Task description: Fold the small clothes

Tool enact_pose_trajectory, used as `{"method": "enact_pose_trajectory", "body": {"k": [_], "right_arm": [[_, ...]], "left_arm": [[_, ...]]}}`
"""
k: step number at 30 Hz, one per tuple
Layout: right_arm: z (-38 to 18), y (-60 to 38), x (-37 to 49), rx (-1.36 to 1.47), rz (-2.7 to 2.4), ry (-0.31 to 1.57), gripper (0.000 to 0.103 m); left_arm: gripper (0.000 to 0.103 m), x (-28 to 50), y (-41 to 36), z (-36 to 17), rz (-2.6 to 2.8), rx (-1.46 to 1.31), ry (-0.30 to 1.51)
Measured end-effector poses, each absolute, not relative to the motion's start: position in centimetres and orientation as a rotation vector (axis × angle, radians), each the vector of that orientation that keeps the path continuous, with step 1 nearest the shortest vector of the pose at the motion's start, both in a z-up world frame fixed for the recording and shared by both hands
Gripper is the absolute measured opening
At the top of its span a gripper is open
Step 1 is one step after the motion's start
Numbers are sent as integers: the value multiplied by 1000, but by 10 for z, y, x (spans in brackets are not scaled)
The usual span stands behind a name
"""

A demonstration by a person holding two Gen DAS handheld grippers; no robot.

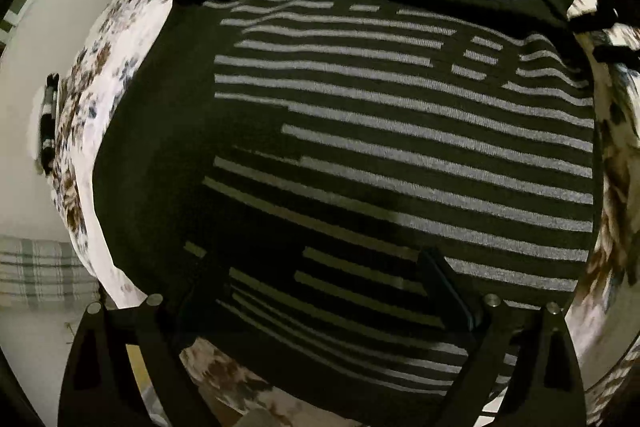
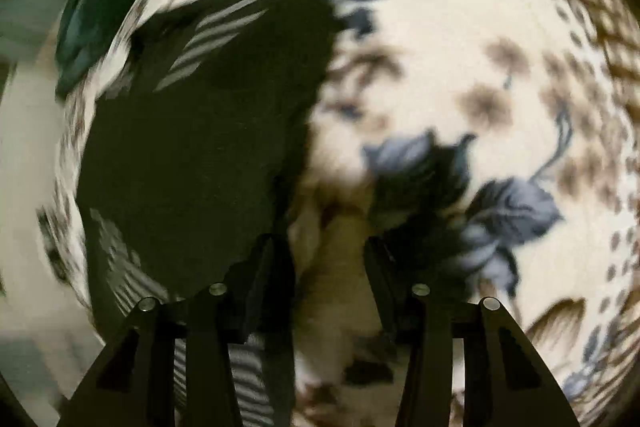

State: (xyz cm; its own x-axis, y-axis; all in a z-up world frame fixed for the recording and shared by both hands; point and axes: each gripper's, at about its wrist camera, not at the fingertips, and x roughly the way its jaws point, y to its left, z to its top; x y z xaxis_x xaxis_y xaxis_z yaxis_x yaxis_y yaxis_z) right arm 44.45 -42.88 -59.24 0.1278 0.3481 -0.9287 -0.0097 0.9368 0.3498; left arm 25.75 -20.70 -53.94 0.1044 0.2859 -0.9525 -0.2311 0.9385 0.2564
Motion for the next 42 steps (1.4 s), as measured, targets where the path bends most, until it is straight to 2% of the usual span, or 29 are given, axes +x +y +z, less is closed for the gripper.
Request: {"method": "enact_pose_trajectory", "body": {"k": [3, 9, 11, 13, 14, 15, 16, 21, 23, 25, 27, 31, 36, 37, 39, 41, 42], "right_arm": [[-600, -403, 422, 72, 258, 1420, 49], [-611, -394, 438, 6, 165, 1325, 48], [-611, -390, 444, -15, 142, 1309, 43], [-607, -398, 443, -5, 122, 1304, 30], [-604, -408, 442, 19, 98, 1303, 30], [-601, -418, 439, 36, 72, 1300, 7], [-600, -433, 437, 2, -30, 1299, 0], [-606, -489, 447, 229, 33, 1389, 0], [-599, -500, 456, 314, 114, 1425, 11], [-593, -510, 465, 426, 223, 1466, 40], [-585, -517, 473, 464, 279, 1488, 50], [-575, -523, 493, 516, 370, 1556, 58], [-581, -509, 507, 462, 426, 1595, 59], [-586, -508, 512, 476, 433, 1599, 59], [-594, -489, 515, 547, 456, 1604, 59], [-607, -483, 524, 625, 470, 1593, 59], [-611, -485, 529, 652, 472, 1582, 60]], "left_arm": [[96, 257, -211, -546, 379, 48, 1432], [96, 255, -221, -549, 359, 92, 1424], [96, 252, -223, -550, 346, 99, 1429], [96, 248, -226, -548, 326, 100, 1432], [96, 245, -228, -546, 313, 104, 1430], [96, 243, -231, -544, 301, 109, 1429], [96, 239, -233, -543, 286, 112, 1428], [96, 221, -248, -541, 203, 123, 1432], [96, 213, -253, -539, 162, 106, 1434], [96, 204, -259, -535, 114, 83, 1434], [96, 194, -268, -535, 75, 75, 1441], [96, 182, -284, -548, 22, 58, 1483], [96, 187, -305, -582, 27, 130, 1516], [93, 190, -307, -589, 32, 147, 1517], [76, 193, -304, -589, 36, 134, 1493], [33, 192, -300, -580, 40, 100, 1461], [20, 191, -299, -575, 42, 101, 1448]]}}
